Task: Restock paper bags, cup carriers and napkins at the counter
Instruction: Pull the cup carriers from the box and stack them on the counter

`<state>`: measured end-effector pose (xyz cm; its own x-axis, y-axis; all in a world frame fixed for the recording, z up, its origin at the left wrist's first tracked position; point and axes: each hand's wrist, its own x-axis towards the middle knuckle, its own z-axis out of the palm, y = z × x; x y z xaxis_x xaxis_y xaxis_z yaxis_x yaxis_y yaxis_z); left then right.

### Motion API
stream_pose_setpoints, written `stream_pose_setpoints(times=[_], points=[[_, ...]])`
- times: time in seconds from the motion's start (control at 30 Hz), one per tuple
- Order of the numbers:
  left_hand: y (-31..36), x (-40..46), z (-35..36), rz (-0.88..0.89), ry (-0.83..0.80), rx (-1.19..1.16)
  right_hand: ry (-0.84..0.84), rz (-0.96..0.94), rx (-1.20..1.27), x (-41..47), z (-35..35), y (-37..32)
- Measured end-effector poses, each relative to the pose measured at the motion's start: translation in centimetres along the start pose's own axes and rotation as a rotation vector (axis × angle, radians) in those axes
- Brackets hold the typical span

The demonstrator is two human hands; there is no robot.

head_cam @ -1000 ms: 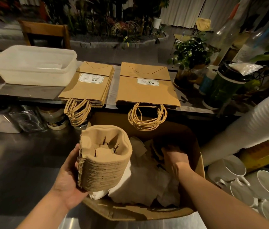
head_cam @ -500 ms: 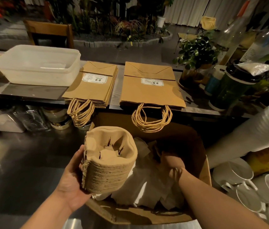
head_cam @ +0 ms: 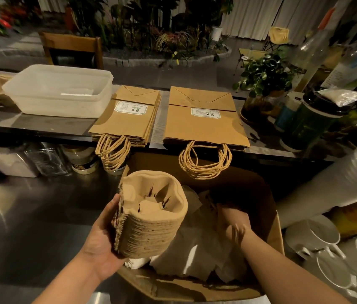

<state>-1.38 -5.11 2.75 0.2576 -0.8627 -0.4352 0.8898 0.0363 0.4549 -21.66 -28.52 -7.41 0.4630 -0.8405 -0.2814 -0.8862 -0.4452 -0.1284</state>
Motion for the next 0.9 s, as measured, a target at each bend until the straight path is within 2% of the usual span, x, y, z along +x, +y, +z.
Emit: stream_pose_setpoints(times=[0.13, 0.23, 0.3, 0.53, 0.7, 0.8, 0.9], points=[[-0.2, 0.2, 0.0, 0.014, 0.033, 0.083, -0.007, 0.03, 0.1, -2.9, -2.4, -0.8], [-0.5, 0.4, 0.1, 0.04, 0.096, 0.156, 0.1, -0.025, 0.409, -7.6, -3.2, -1.3], [-0.8, 0.3, 0.5, 0.04, 0.118, 0.227, 0.156, -0.061, 0.518, -10.8, -4.0, -1.6], [-2.2, -0.5, 1.6, 0.035, 0.188, 0.433, 0.526, -0.226, 0.695, -17.2, -8.8, -3.2], [-3.0, -1.3, 3.2, 0.036, 0.196, 0.489, 0.653, -0.533, 0.528, -18.6, -12.0, -4.4], [-2.9, -1.6, 3.6, 0.039, 0.225, 0.469, 0.528, -0.64, 0.337, -18.9, -13.5, -5.5], [-3.0, -1.7, 3.0, 0.039, 0.199, 0.451, 0.342, -0.665, 0.191, -18.9, -14.2, -6.4]])
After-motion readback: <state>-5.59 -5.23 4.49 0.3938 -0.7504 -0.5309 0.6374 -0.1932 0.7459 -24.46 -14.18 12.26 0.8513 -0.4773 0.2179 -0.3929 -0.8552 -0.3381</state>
